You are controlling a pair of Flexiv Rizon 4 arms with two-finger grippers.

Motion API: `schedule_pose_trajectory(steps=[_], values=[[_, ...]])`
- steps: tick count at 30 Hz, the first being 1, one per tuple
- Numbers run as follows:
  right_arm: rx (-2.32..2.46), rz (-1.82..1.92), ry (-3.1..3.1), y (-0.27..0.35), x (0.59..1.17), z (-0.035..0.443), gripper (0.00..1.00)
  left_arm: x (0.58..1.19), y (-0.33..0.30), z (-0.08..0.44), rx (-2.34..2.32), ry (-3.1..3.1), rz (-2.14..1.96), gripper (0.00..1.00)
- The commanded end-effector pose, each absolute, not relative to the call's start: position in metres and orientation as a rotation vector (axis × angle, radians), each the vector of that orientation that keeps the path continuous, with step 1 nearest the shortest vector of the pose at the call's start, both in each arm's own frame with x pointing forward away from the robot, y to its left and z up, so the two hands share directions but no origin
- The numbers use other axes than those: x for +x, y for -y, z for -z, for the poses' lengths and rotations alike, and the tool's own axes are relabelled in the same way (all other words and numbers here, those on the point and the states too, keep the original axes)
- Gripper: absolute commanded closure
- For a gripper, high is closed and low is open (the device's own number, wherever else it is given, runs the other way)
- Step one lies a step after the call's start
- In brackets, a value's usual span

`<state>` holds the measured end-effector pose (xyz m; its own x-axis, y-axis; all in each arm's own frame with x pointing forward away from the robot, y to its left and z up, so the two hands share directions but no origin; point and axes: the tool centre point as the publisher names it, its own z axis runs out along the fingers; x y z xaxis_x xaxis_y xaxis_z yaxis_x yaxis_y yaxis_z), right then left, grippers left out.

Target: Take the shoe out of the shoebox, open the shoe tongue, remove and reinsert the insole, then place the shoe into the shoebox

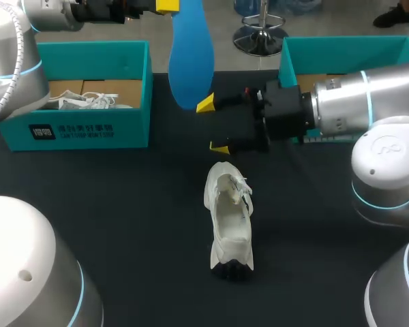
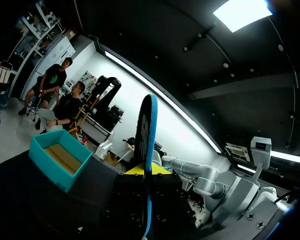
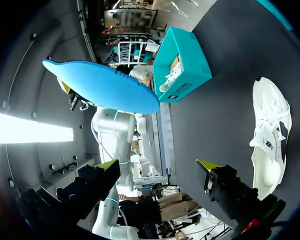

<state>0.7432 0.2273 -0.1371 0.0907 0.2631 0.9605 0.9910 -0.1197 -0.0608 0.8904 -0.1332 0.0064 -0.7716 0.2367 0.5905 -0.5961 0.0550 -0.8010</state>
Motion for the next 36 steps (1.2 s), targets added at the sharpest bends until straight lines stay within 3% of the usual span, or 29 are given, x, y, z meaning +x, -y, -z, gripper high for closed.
schedule_pose_trajectory(steps=[1, 36], values=[[-1.509, 1.117, 1.283, -0.2304, 0.745, 0.1391, 0.0, 0.8908, 0.133, -0.006, 0.359, 1.737, -1.78, 1.0], [-1.502, 1.089, 1.267, -0.2283, 0.7453, 0.1381, 0.0, 0.8856, 0.1277, -0.0074, 0.288, 1.766, -1.81, 1.0]])
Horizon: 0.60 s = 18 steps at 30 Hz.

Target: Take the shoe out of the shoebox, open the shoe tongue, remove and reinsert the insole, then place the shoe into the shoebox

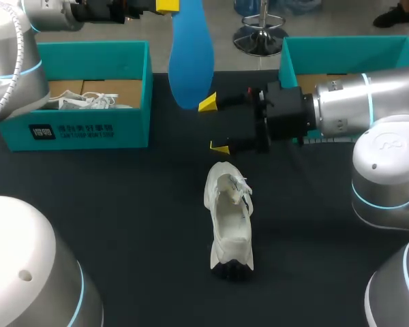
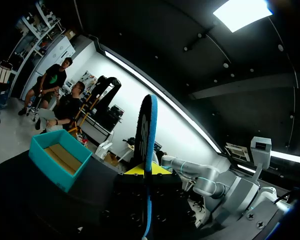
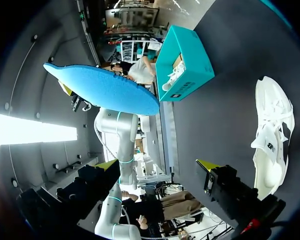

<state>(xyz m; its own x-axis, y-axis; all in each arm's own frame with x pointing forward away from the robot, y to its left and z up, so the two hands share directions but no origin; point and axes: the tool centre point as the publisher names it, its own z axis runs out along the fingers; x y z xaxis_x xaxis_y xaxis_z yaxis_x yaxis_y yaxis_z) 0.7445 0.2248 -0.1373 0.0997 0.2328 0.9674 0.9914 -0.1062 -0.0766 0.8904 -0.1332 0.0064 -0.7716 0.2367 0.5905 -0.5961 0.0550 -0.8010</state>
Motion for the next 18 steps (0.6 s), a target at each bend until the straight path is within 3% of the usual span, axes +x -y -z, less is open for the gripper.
schedule_pose_trajectory(steps=[1, 18], values=[[-1.502, 1.089, 1.267, -0.228, 0.745, 0.138, 0.0, 0.879, 0.12, -0.009, 0.162, 1.813, -1.864, 1.0], [-1.502, 1.089, 1.267, -0.228, 0.745, 0.138, 0.0, 0.814, 0.036, 0.03, -0.538, 1.987, -2.11, 1.0]])
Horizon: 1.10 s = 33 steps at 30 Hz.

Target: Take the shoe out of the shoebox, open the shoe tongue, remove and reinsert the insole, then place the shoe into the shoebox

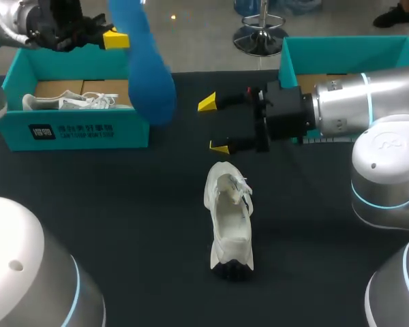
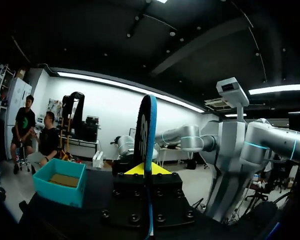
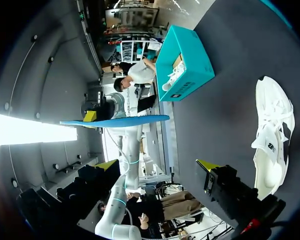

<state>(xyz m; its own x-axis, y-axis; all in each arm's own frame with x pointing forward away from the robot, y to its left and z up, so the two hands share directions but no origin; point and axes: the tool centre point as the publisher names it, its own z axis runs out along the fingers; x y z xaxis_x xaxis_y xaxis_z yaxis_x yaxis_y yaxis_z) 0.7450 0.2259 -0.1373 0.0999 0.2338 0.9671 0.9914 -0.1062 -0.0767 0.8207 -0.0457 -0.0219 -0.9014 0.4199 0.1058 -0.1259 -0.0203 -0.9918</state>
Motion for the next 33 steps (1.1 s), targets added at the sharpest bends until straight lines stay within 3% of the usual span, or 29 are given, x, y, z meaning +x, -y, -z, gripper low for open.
schedule_pose_trajectory(steps=[1, 20, 33], values=[[-1.502, 1.089, 1.267, -0.228, 0.745, 0.138, 0.0, 0.812, 0.034, 0.033, -0.556, 1.99, -2.13, 1.0], [-1.502, 1.089, 1.267, -0.228, 0.745, 0.138, 0.0, 0.762, 0.058, 0.093, -0.835, 2.035, -2.31, 1.0], [-1.502, 1.089, 1.267, -0.228, 0.745, 0.138, 0.0, 0.762, 0.058, 0.093, -0.835, 2.035, -2.31, 1.0]])
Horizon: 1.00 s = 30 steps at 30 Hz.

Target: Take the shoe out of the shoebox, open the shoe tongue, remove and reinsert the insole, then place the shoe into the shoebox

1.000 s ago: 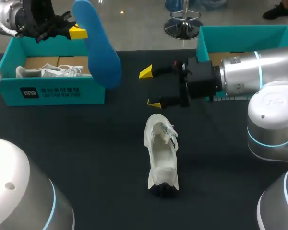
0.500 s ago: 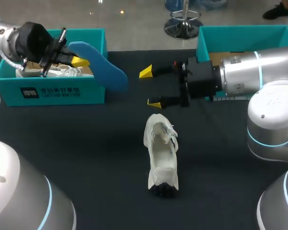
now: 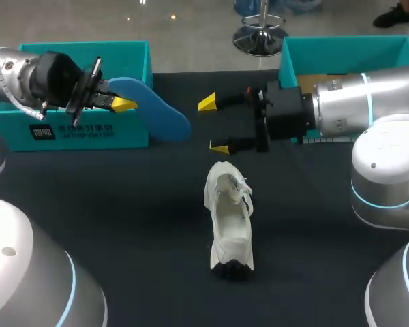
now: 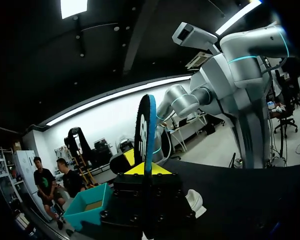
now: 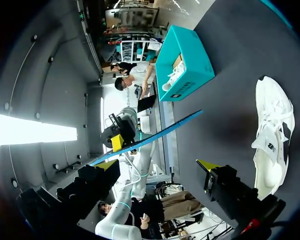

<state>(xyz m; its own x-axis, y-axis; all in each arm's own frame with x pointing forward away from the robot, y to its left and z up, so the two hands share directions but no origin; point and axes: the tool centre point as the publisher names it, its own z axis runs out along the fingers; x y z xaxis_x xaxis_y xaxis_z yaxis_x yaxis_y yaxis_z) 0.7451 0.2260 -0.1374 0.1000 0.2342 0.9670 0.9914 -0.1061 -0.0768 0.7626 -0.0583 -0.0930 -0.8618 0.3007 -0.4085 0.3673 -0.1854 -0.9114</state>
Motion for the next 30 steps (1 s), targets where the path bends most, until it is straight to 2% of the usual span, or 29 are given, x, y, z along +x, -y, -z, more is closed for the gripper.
schedule_pose_trajectory(steps=[1, 17, 23, 30], values=[[-1.502, 1.089, 1.267, -0.228, 0.745, 0.138, 0.0, 0.762, 0.058, 0.093, 0.81, -1.974, 2.24, 1.0], [-1.502, 1.089, 1.267, -0.228, 0.745, 0.138, 0.0, 0.762, 0.058, 0.093, 0.81, -1.974, 2.24, 1.0], [-1.502, 1.089, 1.267, -0.228, 0.745, 0.138, 0.0, 0.758, 0.058, 0.084, 1.13, -2.06, 1.795, 1.0], [-1.502, 1.089, 1.267, -0.228, 0.745, 0.138, 0.0, 0.752, 0.054, 0.087, 1.277, -1.94, 1.602, 1.0]])
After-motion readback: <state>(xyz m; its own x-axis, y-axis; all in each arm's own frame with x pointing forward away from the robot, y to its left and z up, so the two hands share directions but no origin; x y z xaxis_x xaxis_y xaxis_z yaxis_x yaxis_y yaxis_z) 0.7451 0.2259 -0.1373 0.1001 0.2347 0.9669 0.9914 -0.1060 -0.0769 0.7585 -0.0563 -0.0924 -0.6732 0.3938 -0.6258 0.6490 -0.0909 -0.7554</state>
